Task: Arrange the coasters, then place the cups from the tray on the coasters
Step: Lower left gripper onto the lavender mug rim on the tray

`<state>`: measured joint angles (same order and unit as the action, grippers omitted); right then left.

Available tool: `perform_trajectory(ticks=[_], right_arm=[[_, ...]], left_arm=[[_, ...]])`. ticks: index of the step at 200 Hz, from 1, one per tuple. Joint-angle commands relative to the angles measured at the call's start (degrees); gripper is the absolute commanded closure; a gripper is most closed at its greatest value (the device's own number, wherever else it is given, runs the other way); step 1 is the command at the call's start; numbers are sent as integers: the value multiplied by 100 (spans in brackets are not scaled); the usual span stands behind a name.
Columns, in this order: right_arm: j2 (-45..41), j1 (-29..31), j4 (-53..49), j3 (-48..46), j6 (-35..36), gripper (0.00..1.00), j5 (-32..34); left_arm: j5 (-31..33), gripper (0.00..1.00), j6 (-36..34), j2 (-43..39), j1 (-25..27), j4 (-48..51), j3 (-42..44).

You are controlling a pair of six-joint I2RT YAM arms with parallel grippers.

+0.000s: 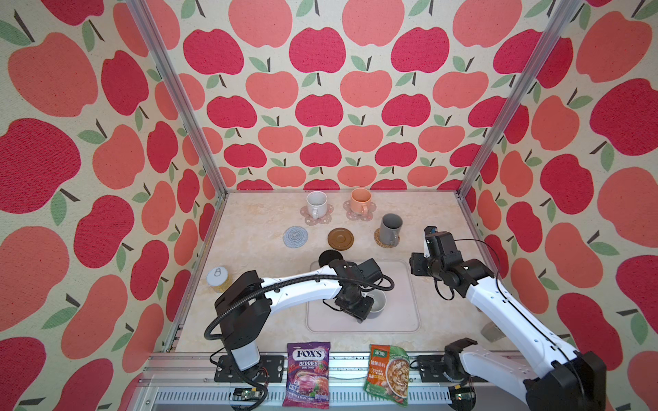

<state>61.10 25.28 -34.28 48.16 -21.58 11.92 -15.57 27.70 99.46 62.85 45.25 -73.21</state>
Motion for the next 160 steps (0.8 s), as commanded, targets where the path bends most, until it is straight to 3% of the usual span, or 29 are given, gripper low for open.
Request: perform_trajectory(ticks=[1,63,160], right_arm=[[42,19,46,-61,-143,42,-51],[95,19,64,-88,-160,41,-58],[128,21,71,-110,-170,41,-50]], left_arm=[[184,64,247,61,-41,318,-182],[505,65,600,-40,-194,367,55],[1428,65,426,-402,-423,1138,202]])
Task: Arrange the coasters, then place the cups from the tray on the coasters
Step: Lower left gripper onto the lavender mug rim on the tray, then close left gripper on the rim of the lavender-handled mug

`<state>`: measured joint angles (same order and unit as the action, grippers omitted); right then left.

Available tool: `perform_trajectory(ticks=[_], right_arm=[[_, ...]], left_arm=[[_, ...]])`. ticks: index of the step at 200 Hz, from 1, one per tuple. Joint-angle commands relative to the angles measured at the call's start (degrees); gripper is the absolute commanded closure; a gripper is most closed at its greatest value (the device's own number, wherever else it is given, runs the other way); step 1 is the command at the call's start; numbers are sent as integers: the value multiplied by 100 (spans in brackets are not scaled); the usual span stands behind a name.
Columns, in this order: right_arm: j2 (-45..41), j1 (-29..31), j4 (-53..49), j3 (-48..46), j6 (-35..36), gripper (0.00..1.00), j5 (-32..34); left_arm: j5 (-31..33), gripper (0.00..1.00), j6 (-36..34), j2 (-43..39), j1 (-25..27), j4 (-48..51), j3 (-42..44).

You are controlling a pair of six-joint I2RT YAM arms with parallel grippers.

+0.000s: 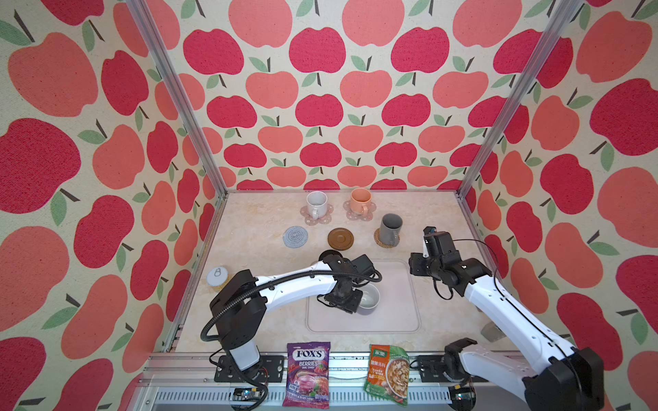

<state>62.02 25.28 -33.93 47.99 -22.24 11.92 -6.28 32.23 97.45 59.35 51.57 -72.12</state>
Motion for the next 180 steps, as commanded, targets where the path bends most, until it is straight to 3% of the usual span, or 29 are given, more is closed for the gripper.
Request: perform_trajectory(ticks=[1,63,112,180], right_arm=[[33,21,36,-94,-105,41,-50],[3,21,-8,-69,-144,41,-59],[-22,21,-65,-43,-171,40,-57],[-181,21,-153,-88,-237,39,-14]], left_arm=[[502,65,-30,-205,-77,514,97],[392,65,-399,-590,-113,95,470],[-177,64,-1659,-988,-117,-550,950],[182,63,-2809,-952,-286,-1007,1146]])
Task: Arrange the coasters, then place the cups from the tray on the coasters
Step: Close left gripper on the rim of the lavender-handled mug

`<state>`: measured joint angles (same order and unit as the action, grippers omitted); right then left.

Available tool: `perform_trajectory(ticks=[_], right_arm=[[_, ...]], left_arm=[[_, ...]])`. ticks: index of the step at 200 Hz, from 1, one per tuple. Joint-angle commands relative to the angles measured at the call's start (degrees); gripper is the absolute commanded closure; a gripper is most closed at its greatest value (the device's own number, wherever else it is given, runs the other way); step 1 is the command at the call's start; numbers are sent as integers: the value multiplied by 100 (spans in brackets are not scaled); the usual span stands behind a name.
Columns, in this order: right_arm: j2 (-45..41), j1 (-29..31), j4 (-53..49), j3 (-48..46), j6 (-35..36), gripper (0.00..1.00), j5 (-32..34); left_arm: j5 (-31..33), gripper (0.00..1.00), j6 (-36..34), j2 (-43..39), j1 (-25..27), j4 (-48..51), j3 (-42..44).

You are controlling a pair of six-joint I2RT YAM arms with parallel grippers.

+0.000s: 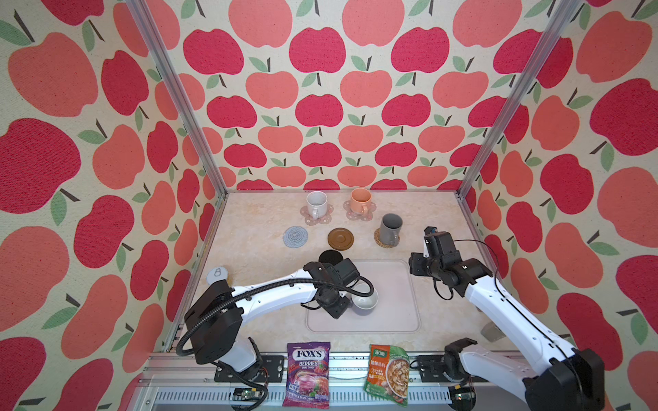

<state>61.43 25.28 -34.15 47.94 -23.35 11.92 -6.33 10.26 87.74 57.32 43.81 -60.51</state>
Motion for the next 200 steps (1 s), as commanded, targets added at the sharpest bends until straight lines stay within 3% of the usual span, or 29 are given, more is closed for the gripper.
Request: perform_trajectory(ticks=[1,122,200], right_arm=[[-122,21,-133,-84,-126,40,-15],[21,21,-79,-61,-114,39,-48],[67,21,-56,-113,-119,39,-57]], left_arm=[[185,63,-622,21,-90,-236,-18],[-588,61,-1590,230,-170,-531,-237],[-897,63,-1678,640,-141,-622,-405]])
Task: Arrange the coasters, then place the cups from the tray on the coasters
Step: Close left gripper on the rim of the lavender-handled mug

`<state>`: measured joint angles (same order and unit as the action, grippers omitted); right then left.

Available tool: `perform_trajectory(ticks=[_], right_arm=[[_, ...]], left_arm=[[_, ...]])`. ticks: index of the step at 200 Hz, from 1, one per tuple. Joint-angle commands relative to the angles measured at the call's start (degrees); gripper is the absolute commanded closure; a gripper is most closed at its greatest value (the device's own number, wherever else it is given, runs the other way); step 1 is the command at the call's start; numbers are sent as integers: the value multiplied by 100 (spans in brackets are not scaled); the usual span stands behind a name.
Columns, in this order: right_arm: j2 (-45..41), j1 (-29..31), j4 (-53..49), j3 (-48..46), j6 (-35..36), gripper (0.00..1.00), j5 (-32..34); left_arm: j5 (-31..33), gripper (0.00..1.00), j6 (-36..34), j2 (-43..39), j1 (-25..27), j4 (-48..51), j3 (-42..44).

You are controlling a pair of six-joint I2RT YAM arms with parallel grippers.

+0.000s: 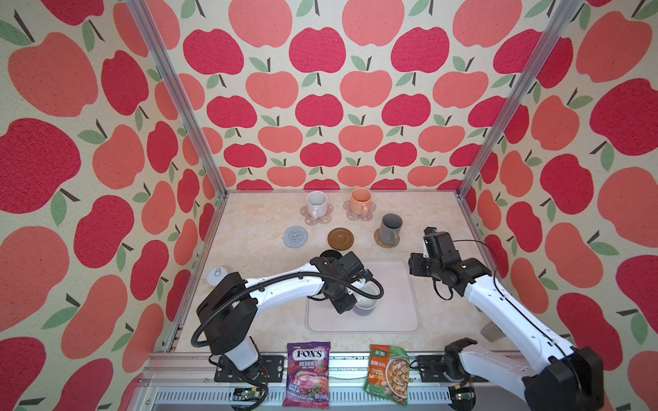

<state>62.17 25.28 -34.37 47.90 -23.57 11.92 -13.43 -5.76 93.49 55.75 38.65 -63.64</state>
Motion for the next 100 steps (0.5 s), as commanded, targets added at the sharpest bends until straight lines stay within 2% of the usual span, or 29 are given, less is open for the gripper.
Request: perform_trajectory(ticks=[1,21,47,100], right_arm=[[-10,17,-34,-107,-96,39,-54],[-9,21,-35,-117,-85,39,-26],[23,21,-8,-131,-89,39,-57],[8,21,26,-182,-104,38,-74]], left_arm=[[-186,63,-71,65,16,-114,-86],[-237,64,-33,11,24,-268,-50],[-222,70,25,52,32,-361,-58],[180,71,141,184,226,-373,-59]])
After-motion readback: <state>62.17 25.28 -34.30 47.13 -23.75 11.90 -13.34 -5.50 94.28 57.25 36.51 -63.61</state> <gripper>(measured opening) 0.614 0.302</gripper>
